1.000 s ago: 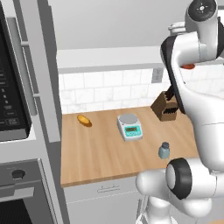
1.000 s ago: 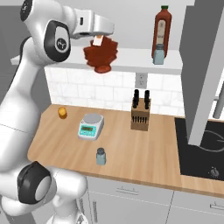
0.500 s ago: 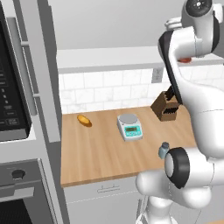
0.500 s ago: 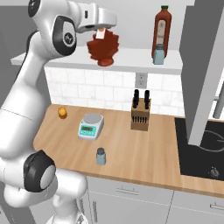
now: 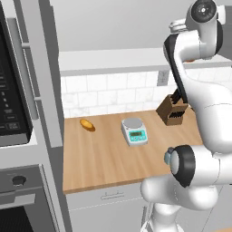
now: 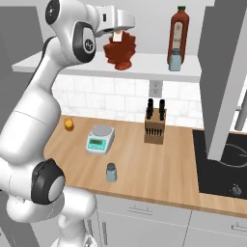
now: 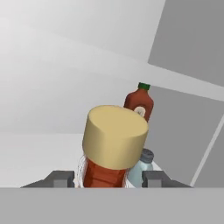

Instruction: Put the shaker and condiment bottle from the counter next to their counterparts in the cabinet.

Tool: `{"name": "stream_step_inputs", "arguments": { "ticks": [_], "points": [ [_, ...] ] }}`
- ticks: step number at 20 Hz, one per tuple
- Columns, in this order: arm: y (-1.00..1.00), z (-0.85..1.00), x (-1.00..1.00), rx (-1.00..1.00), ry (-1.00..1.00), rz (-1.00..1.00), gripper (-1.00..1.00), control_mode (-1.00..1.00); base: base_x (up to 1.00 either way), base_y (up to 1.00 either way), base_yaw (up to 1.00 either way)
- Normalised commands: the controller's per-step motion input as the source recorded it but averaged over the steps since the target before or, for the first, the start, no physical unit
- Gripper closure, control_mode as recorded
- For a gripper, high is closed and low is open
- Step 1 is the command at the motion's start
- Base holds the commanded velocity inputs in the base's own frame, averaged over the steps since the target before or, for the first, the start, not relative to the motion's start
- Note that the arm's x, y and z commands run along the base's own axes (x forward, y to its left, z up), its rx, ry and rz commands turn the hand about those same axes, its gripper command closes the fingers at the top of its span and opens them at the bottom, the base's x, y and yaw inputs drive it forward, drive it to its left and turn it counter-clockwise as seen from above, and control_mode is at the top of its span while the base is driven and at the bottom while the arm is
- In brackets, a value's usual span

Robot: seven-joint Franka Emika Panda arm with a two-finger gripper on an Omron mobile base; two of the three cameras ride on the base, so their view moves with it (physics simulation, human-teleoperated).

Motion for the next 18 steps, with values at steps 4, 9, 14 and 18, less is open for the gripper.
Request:
{"name": "stream_step_inputs", "arguments": {
  "ticks": [4,9,14,18],
  "points": [
    [0.00,-0.06,0.06,-0.01,0.05,0.00,1.00,-1.00,0.00,0.00,0.00],
    [-0.05,-0.16,0.11,-0.03,0.10,0.00,1.00,-1.00,0.00,0.00,0.00],
    [-0.03,0.00,0.10,0.00,0.00,0.00,1.00,-1.00,0.00,0.00,0.00],
    [-0.34,-0.01,0.39,0.00,-0.03,0.00,1.00,-1.00,0.00,0.00,0.00]
  ]
}}
